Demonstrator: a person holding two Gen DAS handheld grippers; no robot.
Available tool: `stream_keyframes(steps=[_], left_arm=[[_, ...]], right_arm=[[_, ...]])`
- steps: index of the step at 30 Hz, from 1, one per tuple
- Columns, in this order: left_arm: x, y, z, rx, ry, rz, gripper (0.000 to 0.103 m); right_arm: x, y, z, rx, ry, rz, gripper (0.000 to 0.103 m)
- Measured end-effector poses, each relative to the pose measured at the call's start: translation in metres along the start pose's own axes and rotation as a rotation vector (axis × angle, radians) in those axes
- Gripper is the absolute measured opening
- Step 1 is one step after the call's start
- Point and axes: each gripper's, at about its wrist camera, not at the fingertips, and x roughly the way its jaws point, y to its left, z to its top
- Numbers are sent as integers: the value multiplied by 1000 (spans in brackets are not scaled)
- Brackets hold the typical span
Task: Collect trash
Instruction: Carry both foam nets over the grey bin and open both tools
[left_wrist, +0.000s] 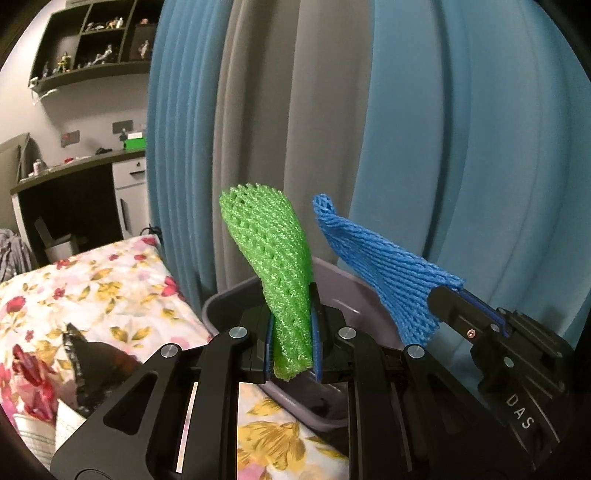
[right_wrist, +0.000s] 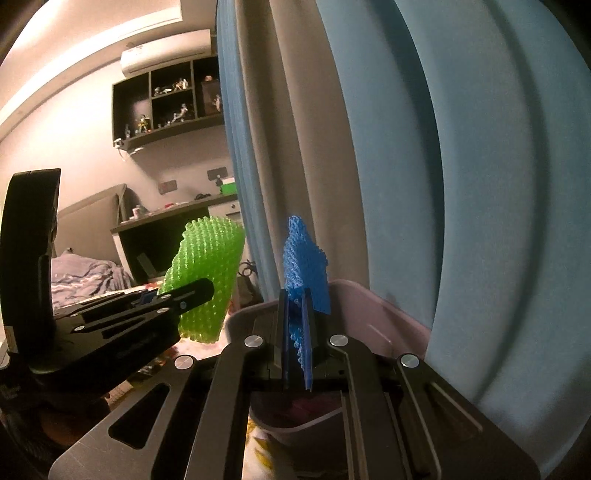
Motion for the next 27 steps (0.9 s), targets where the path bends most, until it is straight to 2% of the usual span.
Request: stream_keyframes(steps=[27], left_arm=[[57,10,-15,-13,84,-66,16]], right_arm=[[46,-8,-1,16,91,-26,7]])
